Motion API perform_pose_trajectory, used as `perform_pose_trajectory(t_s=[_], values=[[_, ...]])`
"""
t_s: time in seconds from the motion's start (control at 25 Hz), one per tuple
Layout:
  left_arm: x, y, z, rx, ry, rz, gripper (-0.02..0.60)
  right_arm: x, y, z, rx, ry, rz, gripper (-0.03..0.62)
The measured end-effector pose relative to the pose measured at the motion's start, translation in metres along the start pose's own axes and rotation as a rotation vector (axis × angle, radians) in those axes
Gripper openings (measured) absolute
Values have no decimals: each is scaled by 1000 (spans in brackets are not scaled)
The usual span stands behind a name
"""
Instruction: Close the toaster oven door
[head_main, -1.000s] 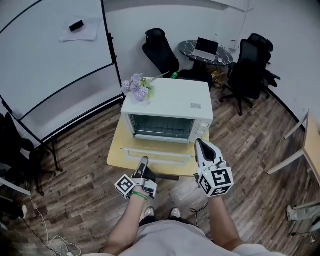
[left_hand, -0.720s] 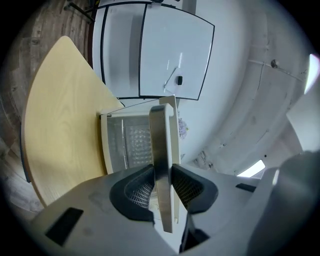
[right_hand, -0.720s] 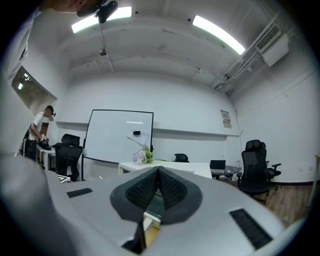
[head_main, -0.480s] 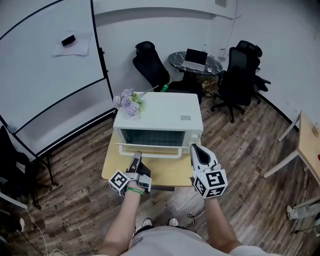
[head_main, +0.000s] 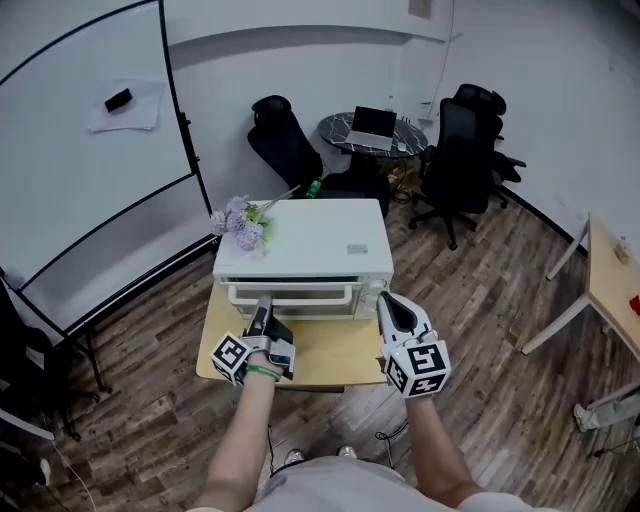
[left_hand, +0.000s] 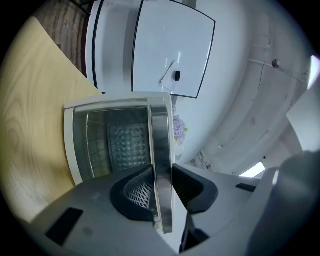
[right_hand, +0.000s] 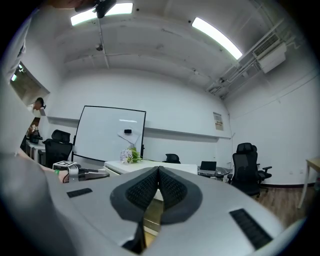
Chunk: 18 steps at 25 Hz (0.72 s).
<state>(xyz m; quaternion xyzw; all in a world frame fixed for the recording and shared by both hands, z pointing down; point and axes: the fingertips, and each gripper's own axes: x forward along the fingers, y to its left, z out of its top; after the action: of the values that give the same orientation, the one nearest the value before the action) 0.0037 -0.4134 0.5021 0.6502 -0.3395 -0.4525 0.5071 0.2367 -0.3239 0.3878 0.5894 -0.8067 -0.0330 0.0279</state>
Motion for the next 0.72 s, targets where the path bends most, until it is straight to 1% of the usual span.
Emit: perform_pose_trajectory(t_s=[0.28, 0.48, 0.52, 0.6, 0.72], values=[[14, 1, 4, -6, -11, -12, 110, 7, -4, 2, 1, -2, -4, 2], [12, -6, 4, 1, -6, -49, 116, 9, -4, 3, 0, -3, 0, 2], [10, -9, 5, 10, -5, -54, 137, 9, -4, 3, 2, -3, 2, 2], [5, -13, 5, 38, 3, -32, 175, 9, -2, 3, 8, -4, 4, 2], [-4, -17, 10, 43, -9, -7, 190, 13, 3, 2, 15, -7, 12, 2]])
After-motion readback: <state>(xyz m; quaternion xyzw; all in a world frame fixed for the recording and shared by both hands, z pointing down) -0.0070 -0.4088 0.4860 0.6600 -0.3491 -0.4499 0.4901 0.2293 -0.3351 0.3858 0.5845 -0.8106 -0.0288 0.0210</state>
